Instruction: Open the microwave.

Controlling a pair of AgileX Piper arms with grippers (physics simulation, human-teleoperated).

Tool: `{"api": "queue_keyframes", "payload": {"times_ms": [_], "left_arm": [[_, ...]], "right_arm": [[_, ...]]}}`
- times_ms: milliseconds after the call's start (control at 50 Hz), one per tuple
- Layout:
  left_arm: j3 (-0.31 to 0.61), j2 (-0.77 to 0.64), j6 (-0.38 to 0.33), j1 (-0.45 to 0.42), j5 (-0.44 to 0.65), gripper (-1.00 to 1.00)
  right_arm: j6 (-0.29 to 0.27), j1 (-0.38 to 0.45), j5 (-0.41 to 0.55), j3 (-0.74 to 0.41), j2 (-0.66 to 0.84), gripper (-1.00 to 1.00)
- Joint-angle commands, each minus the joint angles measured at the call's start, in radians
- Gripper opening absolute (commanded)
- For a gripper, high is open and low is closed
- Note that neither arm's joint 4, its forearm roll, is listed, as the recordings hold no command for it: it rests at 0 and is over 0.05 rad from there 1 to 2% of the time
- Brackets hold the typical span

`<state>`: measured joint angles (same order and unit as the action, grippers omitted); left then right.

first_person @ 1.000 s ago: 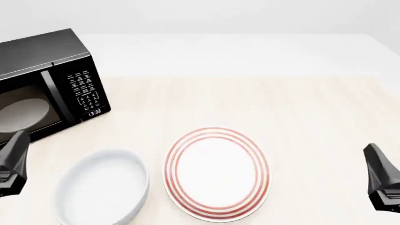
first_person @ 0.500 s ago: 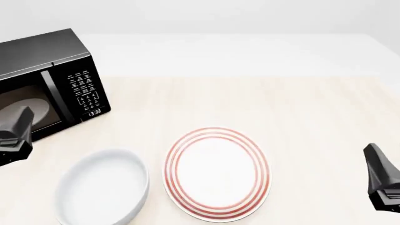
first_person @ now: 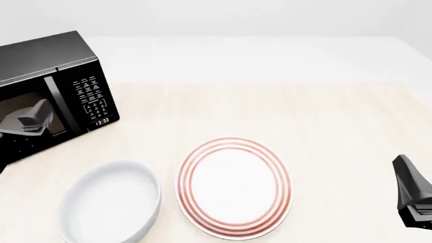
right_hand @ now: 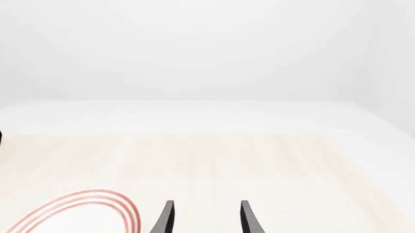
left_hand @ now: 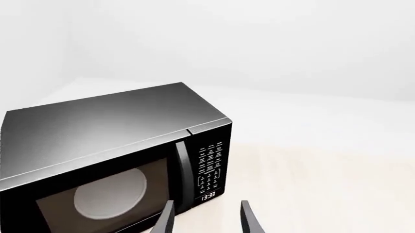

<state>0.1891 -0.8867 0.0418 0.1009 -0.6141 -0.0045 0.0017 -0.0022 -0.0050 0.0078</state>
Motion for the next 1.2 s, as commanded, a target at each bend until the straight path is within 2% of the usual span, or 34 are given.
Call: {"api": "queue_keyframes", "payload": {"times_ms": [20, 460, 720, 1200], "left_arm": [[0.015, -0.157, 0.014, 0.012, -0.111, 1.00], [0.021, -0.278, 0.013, 0.062, -0.208, 1.00], [0.026, -0.391, 0.024, 0.087, -0.306, 1.00], [0.096, -0.535, 0.026, 0.062, -0.372, 1.00]], "right_arm": [[0.000, 0.000, 0.000, 0.000, 0.000, 1.00], [0.000, 0.000, 0.000, 0.000, 0.000, 1.00], [0.000, 0.000, 0.000, 0.000, 0.000, 1.00], [0.000, 0.000, 0.000, 0.000, 0.000, 1.00]]}}
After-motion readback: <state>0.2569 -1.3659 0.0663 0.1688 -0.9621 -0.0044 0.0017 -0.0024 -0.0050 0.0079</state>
